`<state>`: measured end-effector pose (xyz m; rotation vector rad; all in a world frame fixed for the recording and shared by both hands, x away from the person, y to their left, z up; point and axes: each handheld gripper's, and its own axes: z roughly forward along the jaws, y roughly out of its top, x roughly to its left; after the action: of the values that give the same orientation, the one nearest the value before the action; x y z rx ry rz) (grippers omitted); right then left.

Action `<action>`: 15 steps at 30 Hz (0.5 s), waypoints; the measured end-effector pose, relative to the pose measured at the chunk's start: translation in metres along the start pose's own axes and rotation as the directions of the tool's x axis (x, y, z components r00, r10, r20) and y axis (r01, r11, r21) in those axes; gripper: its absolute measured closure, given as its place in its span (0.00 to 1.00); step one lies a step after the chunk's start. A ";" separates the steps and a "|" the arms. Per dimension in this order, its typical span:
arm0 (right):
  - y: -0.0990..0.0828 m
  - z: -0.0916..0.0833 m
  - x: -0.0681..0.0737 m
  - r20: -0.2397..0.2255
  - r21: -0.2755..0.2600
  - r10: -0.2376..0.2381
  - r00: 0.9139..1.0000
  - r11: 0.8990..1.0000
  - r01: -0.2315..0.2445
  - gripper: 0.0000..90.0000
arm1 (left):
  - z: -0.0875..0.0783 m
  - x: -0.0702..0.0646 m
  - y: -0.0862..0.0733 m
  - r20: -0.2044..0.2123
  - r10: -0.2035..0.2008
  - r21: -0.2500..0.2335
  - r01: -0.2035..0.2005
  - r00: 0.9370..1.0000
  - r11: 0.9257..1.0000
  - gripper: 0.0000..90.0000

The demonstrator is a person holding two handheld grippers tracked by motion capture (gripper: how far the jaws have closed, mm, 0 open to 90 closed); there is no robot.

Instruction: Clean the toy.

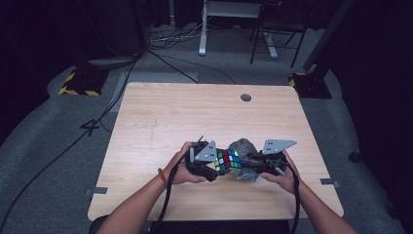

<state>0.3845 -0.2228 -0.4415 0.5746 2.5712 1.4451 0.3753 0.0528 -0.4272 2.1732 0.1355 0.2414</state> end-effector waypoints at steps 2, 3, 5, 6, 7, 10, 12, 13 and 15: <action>-0.001 -0.002 -0.003 -0.018 -0.029 0.028 0.999 0.999 -0.028 0.82 | 0.002 0.001 -0.001 -0.007 -0.008 0.007 0.008 1.000 1.000 0.37; -0.001 -0.004 -0.004 -0.022 -0.040 0.037 0.999 0.998 -0.038 0.82 | 0.004 0.001 -0.003 -0.002 -0.017 0.012 0.017 1.000 1.000 0.37; 0.001 -0.007 -0.005 -0.020 -0.060 0.033 0.999 0.998 -0.034 0.82 | 0.007 0.003 -0.005 -0.002 -0.021 0.027 0.021 1.000 0.999 0.37; 0.002 -0.008 -0.004 -0.022 -0.072 0.039 0.999 0.997 -0.041 0.82 | 0.009 0.002 -0.006 0.002 -0.025 0.030 0.025 1.000 0.999 0.37; 0.003 -0.010 -0.003 -0.023 -0.081 0.034 0.999 0.996 -0.036 0.82 | 0.010 0.002 -0.006 -0.004 -0.011 0.046 0.011 1.000 0.999 0.37; 0.007 -0.013 0.000 -0.017 -0.105 0.020 1.000 0.994 -0.022 0.82 | 0.016 0.000 -0.006 -0.017 -0.003 0.084 0.005 1.000 0.996 0.37; 0.011 -0.014 0.003 -0.018 -0.113 0.007 1.000 0.994 -0.009 0.82 | 0.019 -0.001 -0.007 -0.027 0.003 0.102 0.000 1.000 0.995 0.37; 0.012 -0.014 0.004 -0.016 -0.122 0.006 1.000 0.992 -0.008 0.82 | 0.021 -0.002 -0.006 -0.030 0.013 0.115 -0.010 0.999 0.993 0.37; 0.014 -0.014 0.007 -0.023 -0.128 -0.006 1.000 0.992 0.003 0.82 | 0.022 -0.003 -0.007 -0.034 0.017 0.128 -0.013 0.999 0.992 0.37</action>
<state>0.3779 -0.2247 -0.4218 0.5368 2.4722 1.6100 0.3777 0.0385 -0.4453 2.2982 0.1585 0.2863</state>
